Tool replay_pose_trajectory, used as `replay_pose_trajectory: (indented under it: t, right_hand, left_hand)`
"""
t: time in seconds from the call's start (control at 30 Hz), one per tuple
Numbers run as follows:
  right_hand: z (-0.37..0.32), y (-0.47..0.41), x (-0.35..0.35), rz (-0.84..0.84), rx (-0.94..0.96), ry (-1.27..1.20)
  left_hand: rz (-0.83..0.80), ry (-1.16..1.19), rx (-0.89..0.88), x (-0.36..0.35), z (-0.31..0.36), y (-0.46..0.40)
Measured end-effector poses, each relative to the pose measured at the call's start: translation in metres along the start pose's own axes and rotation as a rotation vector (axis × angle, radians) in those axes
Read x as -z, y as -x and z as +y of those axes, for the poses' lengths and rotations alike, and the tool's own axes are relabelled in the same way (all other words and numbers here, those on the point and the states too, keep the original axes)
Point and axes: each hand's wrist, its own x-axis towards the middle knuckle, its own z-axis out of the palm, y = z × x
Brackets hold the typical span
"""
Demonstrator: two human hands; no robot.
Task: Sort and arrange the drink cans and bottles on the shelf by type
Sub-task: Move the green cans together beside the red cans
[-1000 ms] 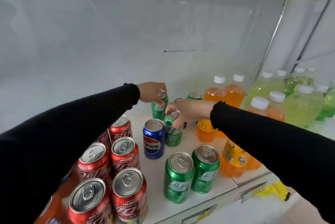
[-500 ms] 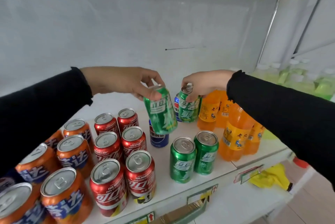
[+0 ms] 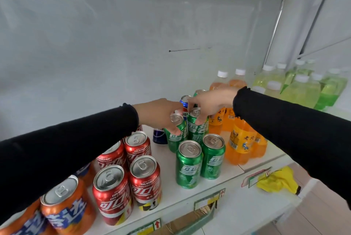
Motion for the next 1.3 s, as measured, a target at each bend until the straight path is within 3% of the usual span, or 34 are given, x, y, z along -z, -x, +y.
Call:
replay_pose_trajectory:
  t: [0.17,0.33,0.47,0.57,0.67,0.8,0.93,1.3]
  right_hand:
    - [0.005,0.000,-0.006,-0.058,0.017,-0.013]
    - [0.001,-0.007,-0.016,-0.055,0.056,0.040]
    - [-0.001,-0.014,-0.018,-0.119,0.057,0.076]
    - [-0.003,-0.011,-0.014,-0.130,0.061,0.114]
    - [-0.006,-0.004,0.003,-0.058,0.070,0.117]
    - [-0.008,-0.002,0.038,0.184,0.021,0.072]
    - [-0.012,-0.021,0.046,0.312,-0.033,0.152]
    - [-0.004,-0.097,0.011,0.173,-0.090,0.219]
  left_hand:
    - [-0.002,-0.155,0.023,-0.004,0.002,-0.012]
    - [-0.070,0.044,0.045,-0.012,-0.011,-0.015]
    - [-0.048,-0.039,0.038,-0.014,-0.011,-0.017]
    - [-0.140,0.002,0.034,-0.010,-0.015,-0.019]
    - [-0.235,0.078,0.054,0.009,-0.028,-0.025]
    - [-0.125,0.089,0.143,0.033,-0.051,-0.041]
    - [-0.096,-0.014,0.187,0.029,-0.067,-0.071]
    - [-0.221,-0.232,0.267,-0.003,-0.090,-0.130]
